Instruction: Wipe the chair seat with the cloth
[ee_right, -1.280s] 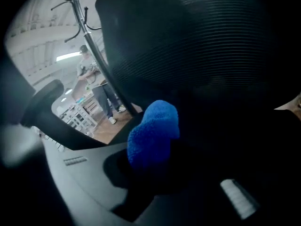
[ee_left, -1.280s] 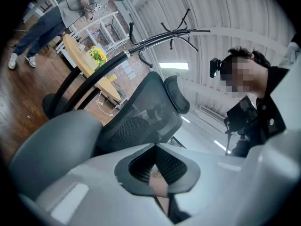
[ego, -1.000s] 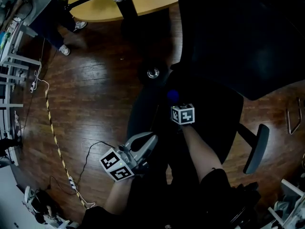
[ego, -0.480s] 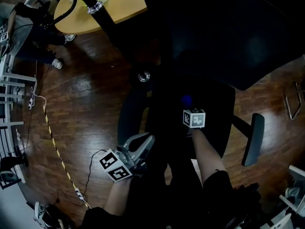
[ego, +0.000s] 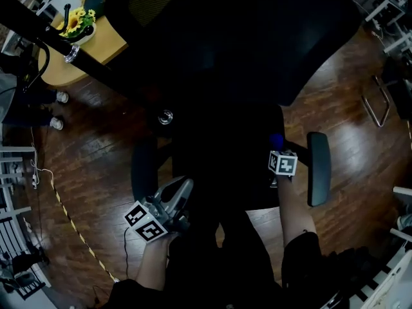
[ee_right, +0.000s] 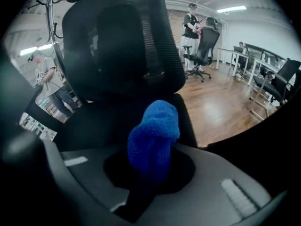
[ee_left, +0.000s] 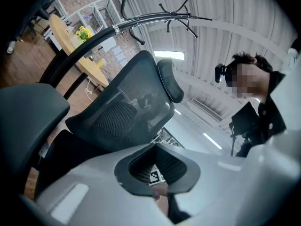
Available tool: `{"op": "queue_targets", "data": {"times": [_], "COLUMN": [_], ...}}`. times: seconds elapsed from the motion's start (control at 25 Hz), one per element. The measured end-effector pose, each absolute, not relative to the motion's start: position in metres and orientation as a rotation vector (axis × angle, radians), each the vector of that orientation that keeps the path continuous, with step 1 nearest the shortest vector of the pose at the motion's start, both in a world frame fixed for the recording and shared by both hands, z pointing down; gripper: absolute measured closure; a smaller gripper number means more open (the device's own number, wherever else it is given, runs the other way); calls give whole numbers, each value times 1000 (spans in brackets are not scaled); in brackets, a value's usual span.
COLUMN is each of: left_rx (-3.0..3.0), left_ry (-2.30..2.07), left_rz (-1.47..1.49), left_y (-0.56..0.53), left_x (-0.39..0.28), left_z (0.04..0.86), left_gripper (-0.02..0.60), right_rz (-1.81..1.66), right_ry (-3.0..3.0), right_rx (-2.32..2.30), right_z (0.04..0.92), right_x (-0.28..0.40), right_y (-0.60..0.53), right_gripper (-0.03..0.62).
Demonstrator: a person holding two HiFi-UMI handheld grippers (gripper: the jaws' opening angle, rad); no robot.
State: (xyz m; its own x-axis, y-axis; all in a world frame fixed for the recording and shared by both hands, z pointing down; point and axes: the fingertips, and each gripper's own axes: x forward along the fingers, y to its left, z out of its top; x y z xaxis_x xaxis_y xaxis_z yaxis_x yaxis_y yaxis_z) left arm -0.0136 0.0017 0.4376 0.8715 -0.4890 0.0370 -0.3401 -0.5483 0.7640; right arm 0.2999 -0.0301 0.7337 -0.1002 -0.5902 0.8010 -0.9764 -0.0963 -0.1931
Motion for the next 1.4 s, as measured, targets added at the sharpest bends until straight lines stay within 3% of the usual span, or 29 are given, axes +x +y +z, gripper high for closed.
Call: {"op": "queue_targets", "data": {"times": [0.52,0.64,1.08,1.24,1.4], "left_rx": [2195,2186,2148,2134,2126], "left_ry": [-626,-667,-849,-892,-902], "left_rz": [-230,-254,-358,-378,-380], "left_y": [3,3,16,27,34], "left_x": [-10,-25,-103,-120,-130], "left_z": [434,433,422,423,429], "left_gripper": [580,580,580,580,580], "right_rz": [1090,1089,1141,1156,1162], "right_ry": [-1714,-1796,-2152,-2176,-2248], "right_rx": [1733,1683,1096,976,1039], "right_z": [727,719,707,726,721], "right_x": [313,260,-33,-82,-86], "right_y": [-27,-49,-62,-36,-37], "right_gripper": [557,557,557,557,557]}}
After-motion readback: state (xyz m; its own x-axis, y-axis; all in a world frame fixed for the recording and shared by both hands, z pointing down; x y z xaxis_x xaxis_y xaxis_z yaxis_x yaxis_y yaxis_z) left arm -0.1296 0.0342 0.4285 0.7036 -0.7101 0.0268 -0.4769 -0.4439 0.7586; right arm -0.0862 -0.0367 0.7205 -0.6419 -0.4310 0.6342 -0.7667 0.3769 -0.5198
